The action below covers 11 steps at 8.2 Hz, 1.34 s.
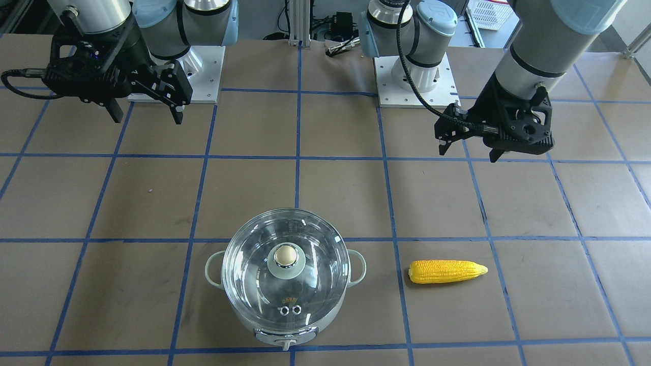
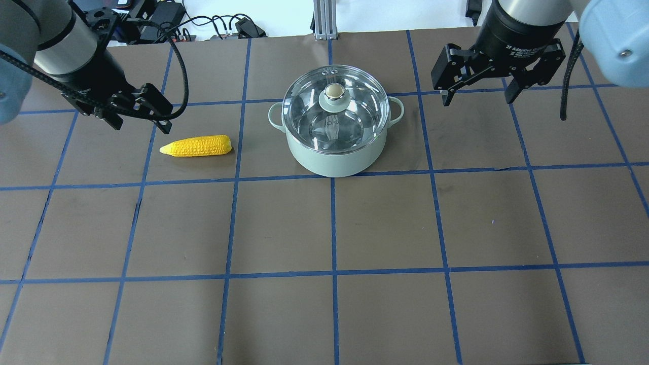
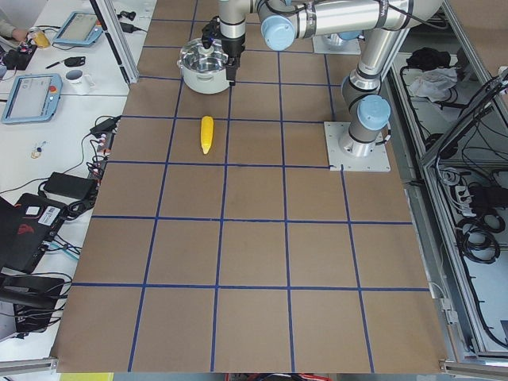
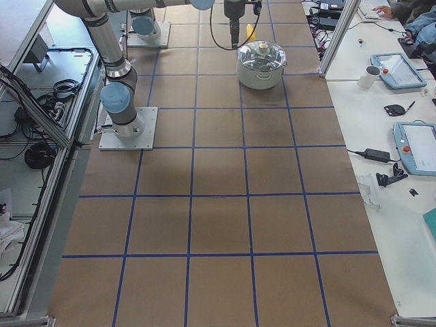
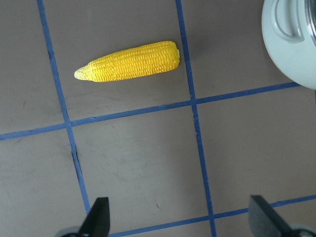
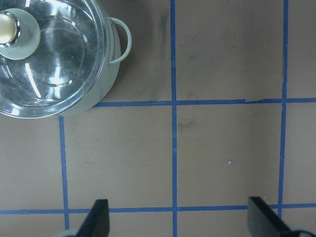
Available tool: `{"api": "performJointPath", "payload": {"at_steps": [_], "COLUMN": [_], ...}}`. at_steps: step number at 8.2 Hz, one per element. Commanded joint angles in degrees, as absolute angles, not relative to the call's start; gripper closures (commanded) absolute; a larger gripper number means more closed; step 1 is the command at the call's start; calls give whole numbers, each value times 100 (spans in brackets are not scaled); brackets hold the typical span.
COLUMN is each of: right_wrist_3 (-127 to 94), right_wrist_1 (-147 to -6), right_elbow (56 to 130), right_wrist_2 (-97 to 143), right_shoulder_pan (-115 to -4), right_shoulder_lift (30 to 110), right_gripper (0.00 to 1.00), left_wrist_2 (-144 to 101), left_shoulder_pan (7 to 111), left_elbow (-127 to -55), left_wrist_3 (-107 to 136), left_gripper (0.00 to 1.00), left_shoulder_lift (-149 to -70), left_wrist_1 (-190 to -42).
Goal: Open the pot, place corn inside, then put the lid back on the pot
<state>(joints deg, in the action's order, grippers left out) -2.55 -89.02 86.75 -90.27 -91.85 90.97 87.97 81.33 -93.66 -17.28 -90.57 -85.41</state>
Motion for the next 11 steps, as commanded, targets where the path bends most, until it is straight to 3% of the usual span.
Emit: {"api": "performJointPath", "payload": {"at_steps": [1, 7, 11], "right_wrist_3": [-255, -264, -316], "right_wrist_1": [-8903, -8938, -8930], "right_elbow": [8684, 8596, 8096], "right_wrist_2": [-9026, -9079, -9062], "right_shoulder_pan": [-9185, -9193, -9220], "right_shoulder_lift": [9105, 9009, 8545], "right_gripper": [0, 0, 0], "left_wrist_2": [8763, 8736, 8271], "left_shoulder_pan": [7708, 7708, 7699], "left_elbow": [-9360, -9413, -9431], "left_wrist_3": [-3763, -7387, -9015], "left_gripper": [0, 0, 0], "left_shoulder_lift": [-9359, -10194, -11090], "left_wrist_1": [-7994, -6882, -6381]}}
